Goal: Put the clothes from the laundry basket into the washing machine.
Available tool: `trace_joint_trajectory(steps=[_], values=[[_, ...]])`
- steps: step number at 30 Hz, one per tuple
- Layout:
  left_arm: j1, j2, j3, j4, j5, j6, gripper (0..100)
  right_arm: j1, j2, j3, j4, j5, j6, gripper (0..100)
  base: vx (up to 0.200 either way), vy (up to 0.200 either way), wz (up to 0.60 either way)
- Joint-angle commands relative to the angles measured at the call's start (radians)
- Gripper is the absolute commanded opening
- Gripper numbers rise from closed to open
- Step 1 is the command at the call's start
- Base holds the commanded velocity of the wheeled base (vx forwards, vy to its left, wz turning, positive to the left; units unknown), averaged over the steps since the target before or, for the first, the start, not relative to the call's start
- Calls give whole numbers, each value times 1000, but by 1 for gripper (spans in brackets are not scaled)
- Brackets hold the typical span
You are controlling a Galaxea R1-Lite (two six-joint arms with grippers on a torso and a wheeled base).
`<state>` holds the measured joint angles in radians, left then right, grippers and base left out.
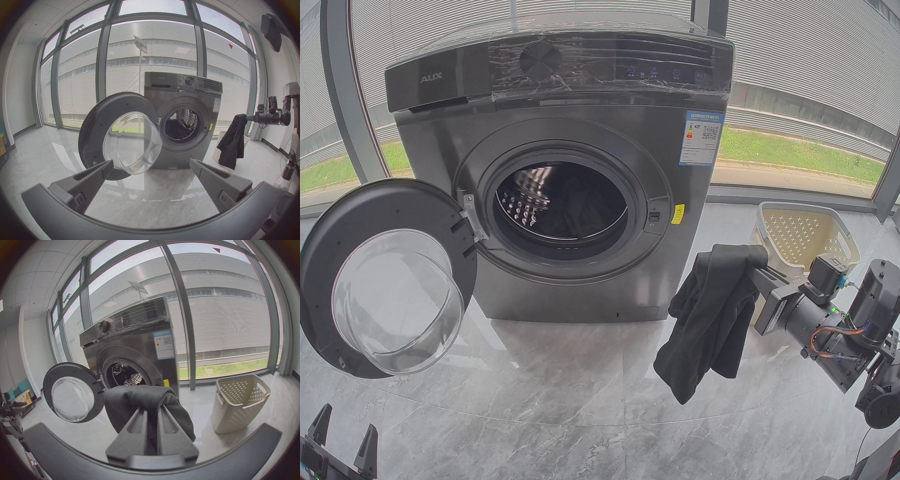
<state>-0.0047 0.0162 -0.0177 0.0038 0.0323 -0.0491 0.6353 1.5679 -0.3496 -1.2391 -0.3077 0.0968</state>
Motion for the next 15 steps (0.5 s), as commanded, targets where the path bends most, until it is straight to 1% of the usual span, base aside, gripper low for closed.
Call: trace_joint_trajectory(steps=[1, 7, 15], values=[[0, -16, 15, -1, 0, 0, 100, 0, 1, 0, 0, -1, 0, 0, 0, 0, 0], [0, -16, 15, -1, 0, -1, 100, 0, 1, 0, 0, -1, 0, 0, 0, 0, 0], [0, -16, 15, -1, 0, 0, 100, 0, 1, 0, 0, -1, 0, 0, 200, 0, 0]])
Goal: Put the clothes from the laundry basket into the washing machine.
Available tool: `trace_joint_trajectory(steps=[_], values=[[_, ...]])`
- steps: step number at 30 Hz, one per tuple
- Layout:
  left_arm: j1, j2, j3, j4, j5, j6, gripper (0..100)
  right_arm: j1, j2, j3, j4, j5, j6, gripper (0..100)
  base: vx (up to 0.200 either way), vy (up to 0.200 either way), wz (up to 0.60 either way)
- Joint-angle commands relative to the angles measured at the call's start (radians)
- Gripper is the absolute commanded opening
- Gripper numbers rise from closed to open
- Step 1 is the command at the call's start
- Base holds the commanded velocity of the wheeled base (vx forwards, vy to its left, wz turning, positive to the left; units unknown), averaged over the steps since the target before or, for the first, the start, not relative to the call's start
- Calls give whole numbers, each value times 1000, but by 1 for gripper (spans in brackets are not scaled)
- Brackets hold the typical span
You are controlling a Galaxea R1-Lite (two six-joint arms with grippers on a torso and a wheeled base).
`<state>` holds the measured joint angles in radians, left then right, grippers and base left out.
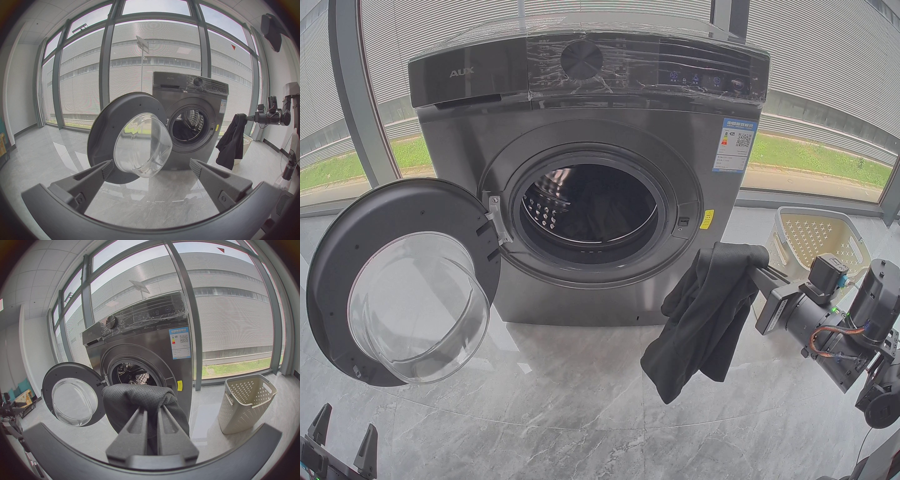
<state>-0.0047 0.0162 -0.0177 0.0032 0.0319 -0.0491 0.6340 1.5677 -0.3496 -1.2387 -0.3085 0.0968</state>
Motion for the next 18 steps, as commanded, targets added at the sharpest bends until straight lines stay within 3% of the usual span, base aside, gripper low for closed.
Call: trace_joint_trajectory(steps=[1, 4, 18], values=[[0, -16, 15, 0, 0, 0, 100, 1, 2, 0, -1, 0, 0, 0, 200, 0, 0], [0, -16, 15, 0, 0, 0, 100, 1, 2, 0, -1, 0, 0, 0, 200, 0, 0], [0, -16, 15, 0, 0, -1, 100, 3, 5, 3, -1, 2, 1, 0, 0, 0, 0]])
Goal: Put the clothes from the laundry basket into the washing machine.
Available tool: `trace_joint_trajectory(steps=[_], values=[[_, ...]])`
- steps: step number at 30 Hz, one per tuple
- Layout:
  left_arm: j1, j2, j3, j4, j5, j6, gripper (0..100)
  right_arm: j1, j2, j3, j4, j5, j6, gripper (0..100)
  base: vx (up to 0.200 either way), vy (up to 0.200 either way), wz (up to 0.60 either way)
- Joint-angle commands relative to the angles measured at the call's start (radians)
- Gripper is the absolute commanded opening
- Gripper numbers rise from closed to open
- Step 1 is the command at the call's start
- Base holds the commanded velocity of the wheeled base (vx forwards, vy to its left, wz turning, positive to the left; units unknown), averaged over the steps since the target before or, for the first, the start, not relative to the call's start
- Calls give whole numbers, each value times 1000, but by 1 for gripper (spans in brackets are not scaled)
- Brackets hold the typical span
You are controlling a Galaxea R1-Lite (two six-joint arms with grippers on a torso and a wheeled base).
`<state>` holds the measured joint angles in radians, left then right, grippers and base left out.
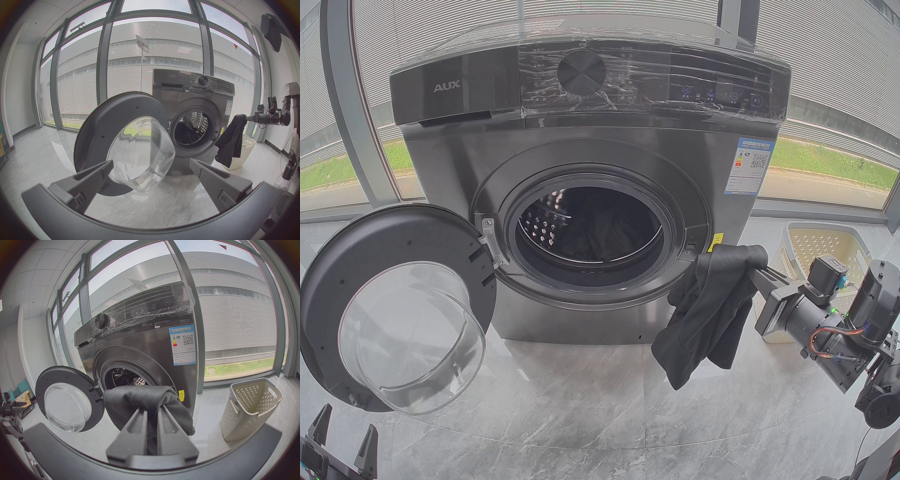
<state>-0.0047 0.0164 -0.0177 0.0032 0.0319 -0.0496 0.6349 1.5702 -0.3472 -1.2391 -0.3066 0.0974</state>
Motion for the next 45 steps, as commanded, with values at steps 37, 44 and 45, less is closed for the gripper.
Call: trace_joint_trajectory(steps=[37, 44, 45], values=[[5, 36, -179, -72, -67, 17, 100, 184, 165, -131, -10, 32, 105, 0, 0, 0, 0], [0, 389, -191, -88, -357, 31, 100, 178, 267, -239, -11, 100, 113, 0, 0, 0, 0], [-3, 421, -189, -109, -376, 33, 100, 177, 278, -248, -14, 109, 122, 0, 0, 0, 0]])
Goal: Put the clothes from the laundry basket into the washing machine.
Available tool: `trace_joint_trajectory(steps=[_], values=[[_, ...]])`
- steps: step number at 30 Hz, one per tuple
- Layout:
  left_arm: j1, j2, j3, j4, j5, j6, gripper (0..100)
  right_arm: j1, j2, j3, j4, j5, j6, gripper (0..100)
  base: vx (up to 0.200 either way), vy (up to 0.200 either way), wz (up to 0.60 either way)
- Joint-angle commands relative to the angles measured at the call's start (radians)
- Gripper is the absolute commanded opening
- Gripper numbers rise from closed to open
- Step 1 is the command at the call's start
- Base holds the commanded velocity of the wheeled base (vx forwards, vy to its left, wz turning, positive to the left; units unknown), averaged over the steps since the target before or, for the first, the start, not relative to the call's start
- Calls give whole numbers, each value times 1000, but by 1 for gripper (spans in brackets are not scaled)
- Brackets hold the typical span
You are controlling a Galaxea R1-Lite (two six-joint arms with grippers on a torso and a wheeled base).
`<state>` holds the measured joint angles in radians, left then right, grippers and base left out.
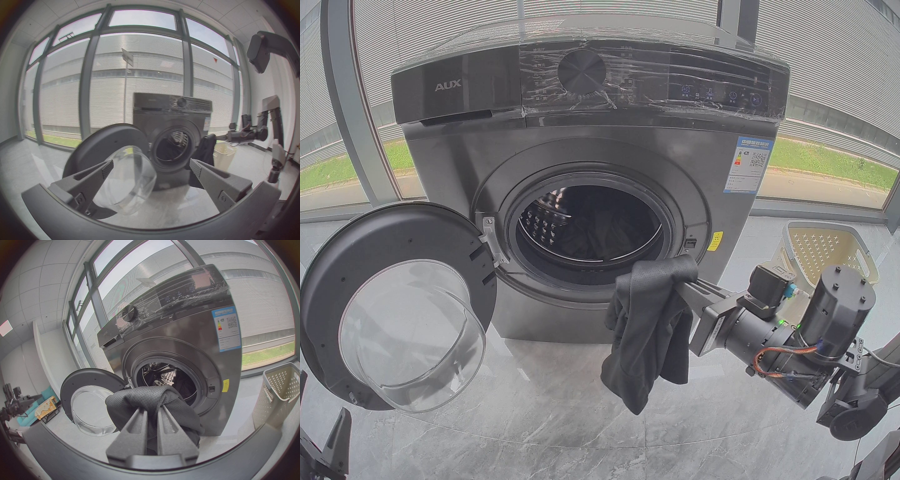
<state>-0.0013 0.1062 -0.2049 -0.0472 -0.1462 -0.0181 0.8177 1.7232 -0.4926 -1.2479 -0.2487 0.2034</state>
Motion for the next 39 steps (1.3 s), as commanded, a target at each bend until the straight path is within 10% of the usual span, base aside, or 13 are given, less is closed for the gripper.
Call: trace_joint_trajectory(steps=[1, 7, 22, 39], values=[[-8, 368, 1, -83, -214, 7, 100, -8, 134, -110, -8, 62, 28, 0, 0, 0, 0], [-65, 658, -2, -315, -297, 35, 100, -5, 193, -172, -39, 72, 54, 0, 0, 0, 0], [-401, 1394, -102, -777, -253, 38, 100, -9, 230, -248, -41, 59, 53, 0, 0, 0, 0], [-473, 1693, -311, -841, -260, -34, 100, -8, 230, -247, -30, 52, 54, 0, 0, 0, 0]])
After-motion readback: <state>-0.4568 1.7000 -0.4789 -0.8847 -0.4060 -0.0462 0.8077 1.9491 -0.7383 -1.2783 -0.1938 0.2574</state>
